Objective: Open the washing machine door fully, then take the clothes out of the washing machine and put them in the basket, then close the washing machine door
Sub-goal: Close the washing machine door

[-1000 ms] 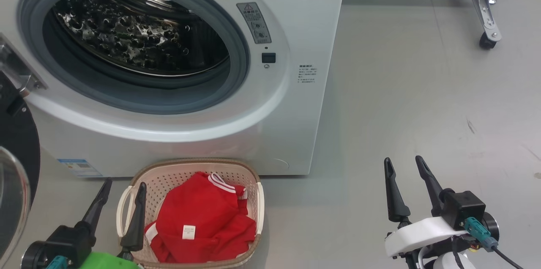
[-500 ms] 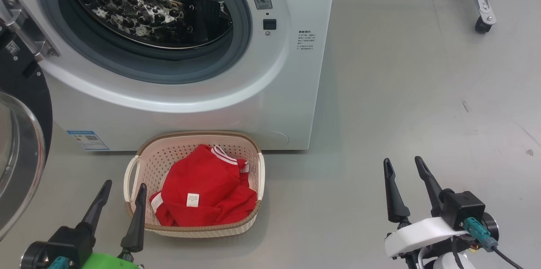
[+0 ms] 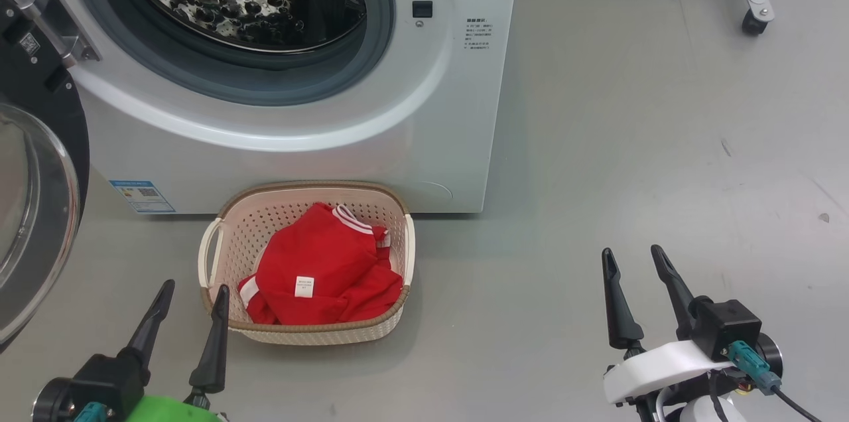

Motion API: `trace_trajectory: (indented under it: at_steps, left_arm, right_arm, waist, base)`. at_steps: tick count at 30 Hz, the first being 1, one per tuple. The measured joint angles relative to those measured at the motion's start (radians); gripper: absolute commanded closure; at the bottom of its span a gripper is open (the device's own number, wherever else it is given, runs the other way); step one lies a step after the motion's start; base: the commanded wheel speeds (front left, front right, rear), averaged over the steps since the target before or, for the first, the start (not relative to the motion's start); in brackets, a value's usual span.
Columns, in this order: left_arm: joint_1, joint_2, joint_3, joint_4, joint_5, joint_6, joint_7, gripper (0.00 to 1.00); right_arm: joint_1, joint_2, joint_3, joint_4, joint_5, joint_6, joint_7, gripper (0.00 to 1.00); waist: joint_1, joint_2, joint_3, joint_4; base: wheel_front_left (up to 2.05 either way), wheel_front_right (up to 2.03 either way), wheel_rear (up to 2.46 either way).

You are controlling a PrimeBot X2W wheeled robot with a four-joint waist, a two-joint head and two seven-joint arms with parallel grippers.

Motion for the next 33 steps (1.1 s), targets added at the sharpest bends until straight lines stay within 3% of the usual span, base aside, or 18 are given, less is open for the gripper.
trace_trajectory:
  at_steps: [33]
  left_arm:
    - [0.0,-0.004,0.0,-0.025,0.014,0.0,0.0,0.0]
  right_arm:
    - [0.0,0.0,0.001,0.001,0.0,-0.001,0.0,0.0]
  waist:
    - [0.0,0.0,-0.003,0.003]
  base:
    - [-0.39,0.39,0.0]
